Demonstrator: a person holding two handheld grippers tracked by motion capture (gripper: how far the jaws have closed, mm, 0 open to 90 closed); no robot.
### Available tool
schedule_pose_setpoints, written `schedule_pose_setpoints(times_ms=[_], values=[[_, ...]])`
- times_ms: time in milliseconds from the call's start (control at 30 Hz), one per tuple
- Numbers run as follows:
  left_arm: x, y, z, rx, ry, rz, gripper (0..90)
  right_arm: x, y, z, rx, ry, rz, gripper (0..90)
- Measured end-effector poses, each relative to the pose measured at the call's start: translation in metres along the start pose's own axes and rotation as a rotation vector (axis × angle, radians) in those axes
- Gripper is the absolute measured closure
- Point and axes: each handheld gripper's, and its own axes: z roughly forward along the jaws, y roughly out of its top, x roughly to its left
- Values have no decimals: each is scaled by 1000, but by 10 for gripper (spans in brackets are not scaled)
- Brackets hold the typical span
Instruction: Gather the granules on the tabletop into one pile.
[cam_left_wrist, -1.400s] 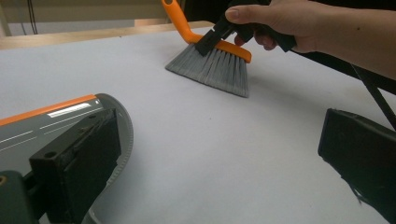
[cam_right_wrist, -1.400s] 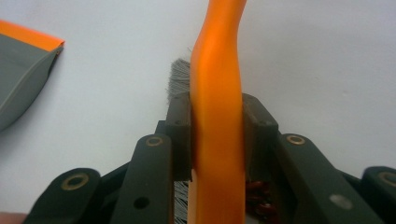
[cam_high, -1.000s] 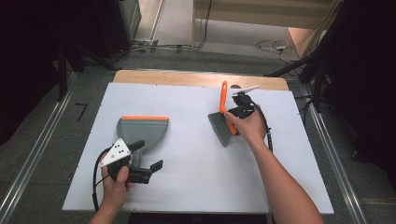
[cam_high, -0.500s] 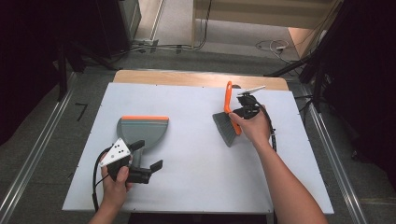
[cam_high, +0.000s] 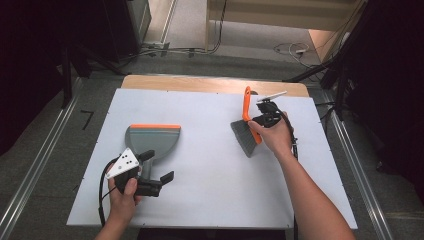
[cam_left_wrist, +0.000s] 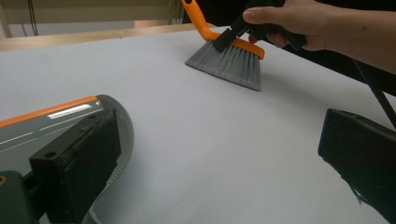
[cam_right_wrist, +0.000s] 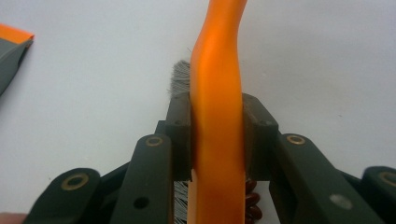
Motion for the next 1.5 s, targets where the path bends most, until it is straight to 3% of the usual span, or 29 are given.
schedule_pose_setpoints(times_ms=[333,400,567,800,1133,1500], values=[[-1,1,1,2,2,3,0,9,1,-9,-61,106,-2,680],[-1,1,1,3,0,3,0,14,1,-14,-78,118,-27,680],[-1,1,1,1,-1,3,0,22,0,-25,-92,107,-82,681],[0,1,0,0,5,6,0,24,-10,-43,-132,103,-133,680],[1,2,0,-1,11,6,0,16,-39,-68,-185,114,-150,680],[1,2,-1,-8,21,7,0,3,-79,-84,-215,109,-149,680]])
